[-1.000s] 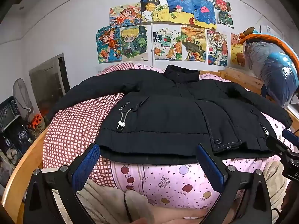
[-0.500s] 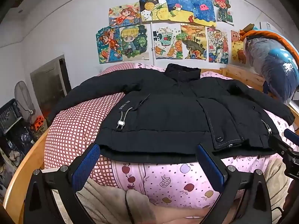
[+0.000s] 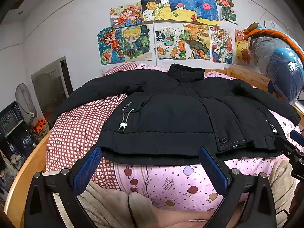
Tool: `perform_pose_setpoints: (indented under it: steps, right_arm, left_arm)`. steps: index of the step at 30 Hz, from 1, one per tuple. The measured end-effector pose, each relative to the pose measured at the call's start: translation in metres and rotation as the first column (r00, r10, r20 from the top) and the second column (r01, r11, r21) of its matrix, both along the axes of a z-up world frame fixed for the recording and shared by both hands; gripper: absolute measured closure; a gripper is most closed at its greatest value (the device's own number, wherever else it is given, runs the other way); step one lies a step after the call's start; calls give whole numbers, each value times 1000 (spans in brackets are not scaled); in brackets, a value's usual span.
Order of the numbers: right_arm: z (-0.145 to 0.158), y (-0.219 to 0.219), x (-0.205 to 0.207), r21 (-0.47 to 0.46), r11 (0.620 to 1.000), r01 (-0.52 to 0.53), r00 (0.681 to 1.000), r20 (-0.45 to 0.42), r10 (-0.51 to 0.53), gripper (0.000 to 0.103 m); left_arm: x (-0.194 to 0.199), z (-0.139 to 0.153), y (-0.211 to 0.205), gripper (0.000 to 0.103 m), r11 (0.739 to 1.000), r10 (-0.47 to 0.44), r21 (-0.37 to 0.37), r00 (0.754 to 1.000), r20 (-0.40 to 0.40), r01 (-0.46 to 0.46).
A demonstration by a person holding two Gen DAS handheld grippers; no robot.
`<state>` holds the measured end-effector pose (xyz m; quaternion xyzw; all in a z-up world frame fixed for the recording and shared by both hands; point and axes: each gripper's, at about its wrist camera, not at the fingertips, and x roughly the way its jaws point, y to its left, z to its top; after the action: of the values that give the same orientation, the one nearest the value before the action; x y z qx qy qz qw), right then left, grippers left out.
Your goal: Fold large clothes
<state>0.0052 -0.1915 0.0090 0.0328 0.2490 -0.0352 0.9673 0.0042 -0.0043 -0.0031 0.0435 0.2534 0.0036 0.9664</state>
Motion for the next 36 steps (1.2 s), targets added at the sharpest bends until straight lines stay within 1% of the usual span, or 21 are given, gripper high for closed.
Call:
perform_pose_setpoints:
  steps: [36]
  right_arm:
    - [-2, -1, 0, 2, 1000, 0, 1000, -1, 0, 1]
  left_arm:
    - [1, -1, -2, 0, 1000, 0, 4, 1000, 1, 0]
